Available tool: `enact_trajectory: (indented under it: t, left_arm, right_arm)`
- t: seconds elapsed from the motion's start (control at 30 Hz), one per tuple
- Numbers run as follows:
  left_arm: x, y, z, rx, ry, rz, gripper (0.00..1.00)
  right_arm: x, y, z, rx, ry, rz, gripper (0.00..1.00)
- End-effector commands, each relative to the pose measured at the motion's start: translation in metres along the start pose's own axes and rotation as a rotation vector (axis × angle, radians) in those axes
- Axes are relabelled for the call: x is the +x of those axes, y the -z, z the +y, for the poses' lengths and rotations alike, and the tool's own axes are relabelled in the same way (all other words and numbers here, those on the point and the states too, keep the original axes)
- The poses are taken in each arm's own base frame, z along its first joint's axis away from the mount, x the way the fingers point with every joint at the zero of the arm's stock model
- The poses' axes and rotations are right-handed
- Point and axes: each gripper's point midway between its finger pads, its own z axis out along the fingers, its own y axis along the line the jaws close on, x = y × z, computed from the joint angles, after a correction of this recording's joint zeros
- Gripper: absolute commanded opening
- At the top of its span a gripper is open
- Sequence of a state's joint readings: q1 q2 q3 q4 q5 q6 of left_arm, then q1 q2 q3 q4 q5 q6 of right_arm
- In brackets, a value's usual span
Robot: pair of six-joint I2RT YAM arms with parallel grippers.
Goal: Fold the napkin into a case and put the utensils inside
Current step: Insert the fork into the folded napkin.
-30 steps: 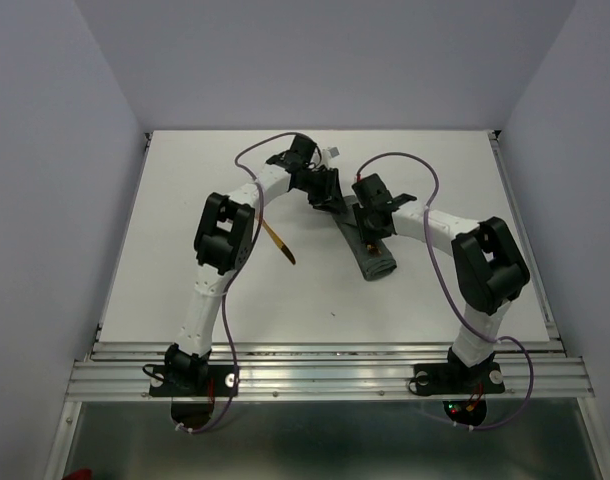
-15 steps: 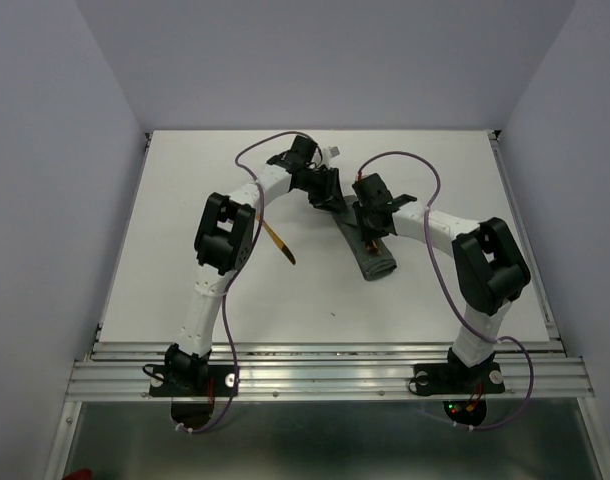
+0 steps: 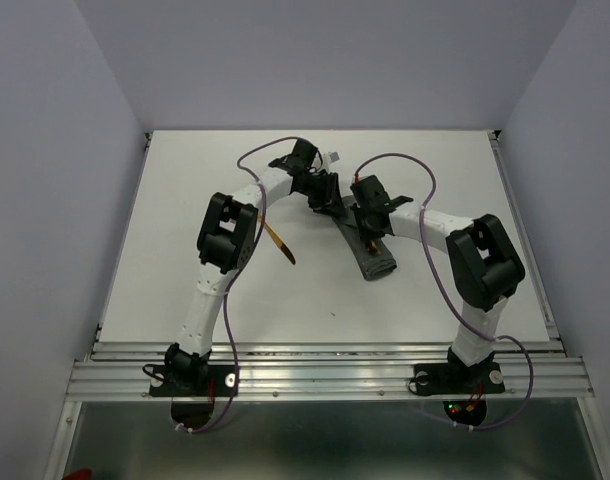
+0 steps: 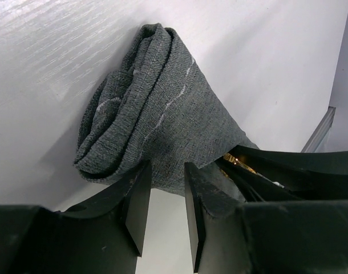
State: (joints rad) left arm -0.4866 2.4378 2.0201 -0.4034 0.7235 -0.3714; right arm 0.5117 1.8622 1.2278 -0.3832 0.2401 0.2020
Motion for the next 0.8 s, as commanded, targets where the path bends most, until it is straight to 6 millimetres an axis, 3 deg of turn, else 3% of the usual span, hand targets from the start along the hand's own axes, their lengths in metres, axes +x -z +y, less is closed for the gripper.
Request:
enact_trajectory:
  t: [0.0,0.2,0.5,0.77]
  left_arm:
    - [0.004,-0.001,0.001,0.015,-0.012,0.021,0.41]
    - [0.006,-0.002,0.005,0.020,-0.002,0.030,0.41]
    - [0.009,-0.003,0.011,0.021,-0.001,0.044,0.41]
    - [0.010,-0.004,0.013,0.018,-0.003,0.049,0.41]
  right_arm:
    - [-0.016,-0.004,-0.005,0.024,0.014,-0.050,0.20]
    - [-0.028,0.002,-0.004,0.012,0.060,-0.073,0.01]
    - [-0.040,0.012,-0.013,0.030,0.193,-0.105,0.01]
    - [-0.037,0.011,-0.013,0.022,0.249,-0.085,0.01]
